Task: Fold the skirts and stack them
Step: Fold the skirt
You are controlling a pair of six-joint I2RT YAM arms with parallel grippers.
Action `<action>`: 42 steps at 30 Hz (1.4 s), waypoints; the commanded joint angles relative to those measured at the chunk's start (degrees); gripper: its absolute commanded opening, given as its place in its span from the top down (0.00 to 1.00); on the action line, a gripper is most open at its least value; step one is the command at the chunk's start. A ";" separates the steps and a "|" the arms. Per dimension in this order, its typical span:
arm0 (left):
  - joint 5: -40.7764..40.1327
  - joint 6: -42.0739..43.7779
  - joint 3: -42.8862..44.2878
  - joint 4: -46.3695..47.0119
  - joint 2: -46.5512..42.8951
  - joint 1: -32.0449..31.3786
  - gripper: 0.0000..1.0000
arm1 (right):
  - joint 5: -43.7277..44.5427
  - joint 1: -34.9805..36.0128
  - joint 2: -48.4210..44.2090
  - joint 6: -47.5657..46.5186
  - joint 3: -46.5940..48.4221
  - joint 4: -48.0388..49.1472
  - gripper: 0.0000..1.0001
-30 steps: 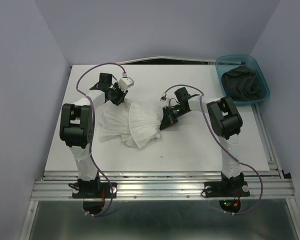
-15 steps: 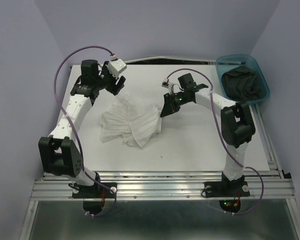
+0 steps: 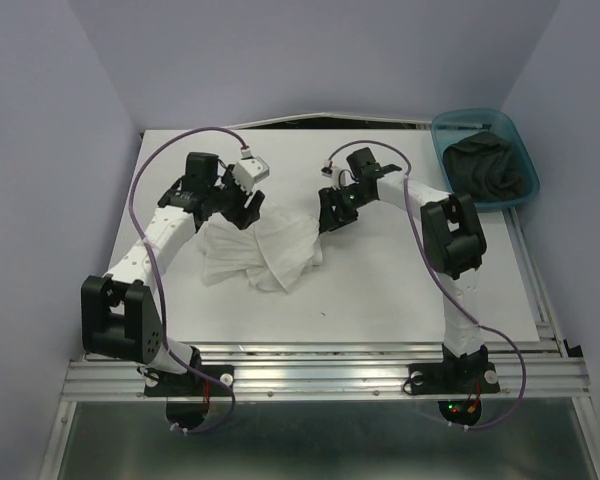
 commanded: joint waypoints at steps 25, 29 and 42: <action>-13.07 -2.38 7.48 -0.22 20.05 -2.74 0.66 | -7.91 -1.54 4.45 4.28 -3.58 8.60 0.99; -12.01 -0.17 9.67 0.40 19.35 -2.03 0.64 | -10.38 -1.54 -4.16 12.08 -17.21 18.78 0.99; -5.94 0.18 10.39 -2.76 1.96 -3.69 0.33 | -9.15 4.70 -23.43 19.95 -32.19 24.37 0.71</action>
